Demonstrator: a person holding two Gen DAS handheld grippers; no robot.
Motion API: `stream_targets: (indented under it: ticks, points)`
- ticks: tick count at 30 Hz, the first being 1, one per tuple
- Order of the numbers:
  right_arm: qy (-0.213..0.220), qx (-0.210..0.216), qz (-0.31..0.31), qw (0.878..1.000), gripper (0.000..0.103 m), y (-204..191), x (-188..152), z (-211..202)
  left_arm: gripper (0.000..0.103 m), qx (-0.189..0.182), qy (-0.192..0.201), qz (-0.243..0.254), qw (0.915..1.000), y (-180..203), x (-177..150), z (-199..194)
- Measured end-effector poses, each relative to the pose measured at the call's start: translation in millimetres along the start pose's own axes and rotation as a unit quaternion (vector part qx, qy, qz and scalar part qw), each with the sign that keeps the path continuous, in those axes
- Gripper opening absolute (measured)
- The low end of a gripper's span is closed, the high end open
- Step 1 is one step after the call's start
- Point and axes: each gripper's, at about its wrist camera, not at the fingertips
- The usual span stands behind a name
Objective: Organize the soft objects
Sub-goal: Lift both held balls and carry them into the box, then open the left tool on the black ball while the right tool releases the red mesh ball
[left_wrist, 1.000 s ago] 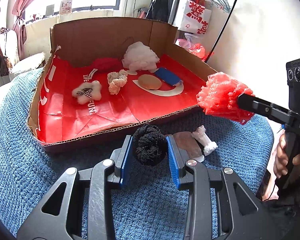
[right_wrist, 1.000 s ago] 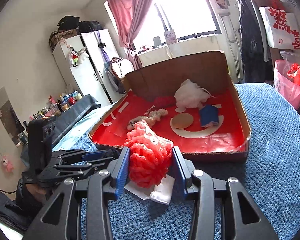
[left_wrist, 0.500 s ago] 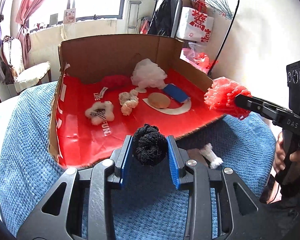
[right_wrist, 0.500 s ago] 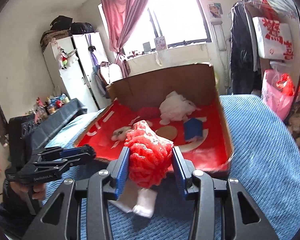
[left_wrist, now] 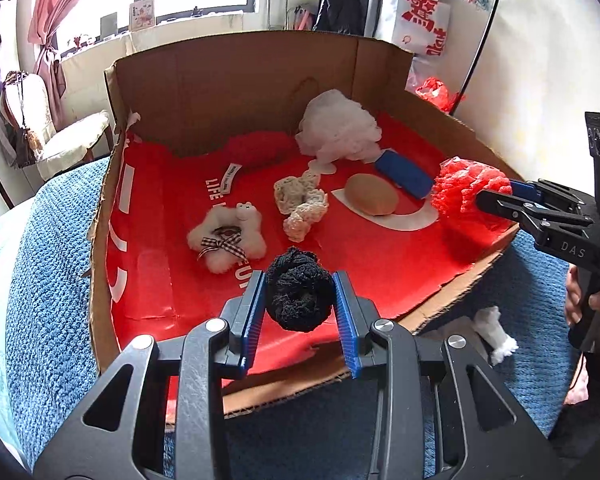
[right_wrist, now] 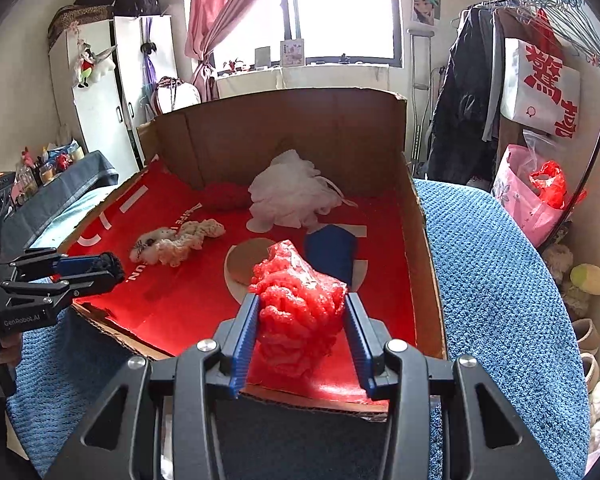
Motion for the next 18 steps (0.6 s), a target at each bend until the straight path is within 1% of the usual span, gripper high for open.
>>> stream_targets:
  ticks: [10,18]
  points:
    - [-0.005,-0.052,-0.054,0.997,0.047,-11.8,-3.0,10.5,0.032,0.011,-0.026,-0.006,0.9996,-12.6,4.4,26.1]
    - [-0.015,-0.073,-0.082,0.994,0.049,-18.5,-4.4,14.8,0.032,0.018,-0.035,-0.006,0.9992,-14.3,0.4,35.4]
Point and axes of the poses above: each gripper's, at about its wrist camera, not at the fingertips, and z roughly the way its jaws point, y to its right, x to its top, and after that the axes turned 2 degrees about -x, right-handed
